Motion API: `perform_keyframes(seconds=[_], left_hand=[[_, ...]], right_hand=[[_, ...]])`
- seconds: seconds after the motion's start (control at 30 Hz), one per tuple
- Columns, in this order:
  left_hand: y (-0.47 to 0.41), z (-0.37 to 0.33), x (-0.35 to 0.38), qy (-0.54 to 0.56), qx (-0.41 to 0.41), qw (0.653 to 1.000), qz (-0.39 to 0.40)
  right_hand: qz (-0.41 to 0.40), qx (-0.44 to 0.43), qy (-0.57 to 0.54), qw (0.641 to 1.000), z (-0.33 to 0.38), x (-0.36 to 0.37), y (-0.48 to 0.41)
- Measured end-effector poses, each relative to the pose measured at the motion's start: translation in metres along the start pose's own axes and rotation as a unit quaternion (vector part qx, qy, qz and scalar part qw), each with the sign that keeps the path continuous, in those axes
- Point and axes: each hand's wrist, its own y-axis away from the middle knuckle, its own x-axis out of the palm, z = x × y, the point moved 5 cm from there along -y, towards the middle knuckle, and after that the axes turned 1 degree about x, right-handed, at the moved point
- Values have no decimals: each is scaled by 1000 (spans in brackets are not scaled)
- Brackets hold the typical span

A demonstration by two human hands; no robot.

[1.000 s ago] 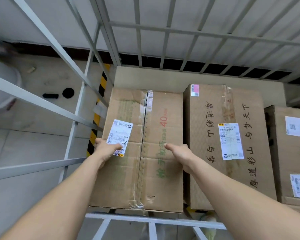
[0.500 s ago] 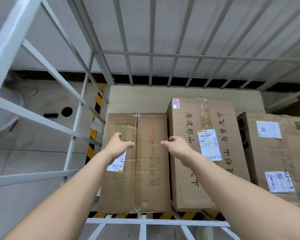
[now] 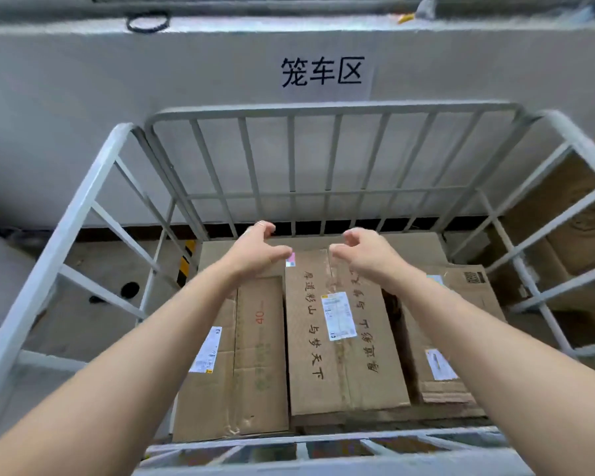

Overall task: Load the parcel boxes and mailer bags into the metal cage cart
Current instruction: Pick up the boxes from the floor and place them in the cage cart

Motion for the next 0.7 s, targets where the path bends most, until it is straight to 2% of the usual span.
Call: perform_keyframes(seconds=[0.13, 0.3, 0.43, 0.7], left_hand=[[39, -84, 5, -33, 60, 998, -9], [80, -158, 38, -61, 123, 990, 12], [98, -201, 74, -102, 165, 979, 61], [103, -261, 129, -152, 242, 948, 139]], right_hand=[[-34, -47, 47, 997, 0, -77, 48], [-72, -62, 76, 993, -29, -154, 99], [-115, -41, 85, 989, -57, -199, 135], [-182, 23, 70, 980, -97, -240, 179]])
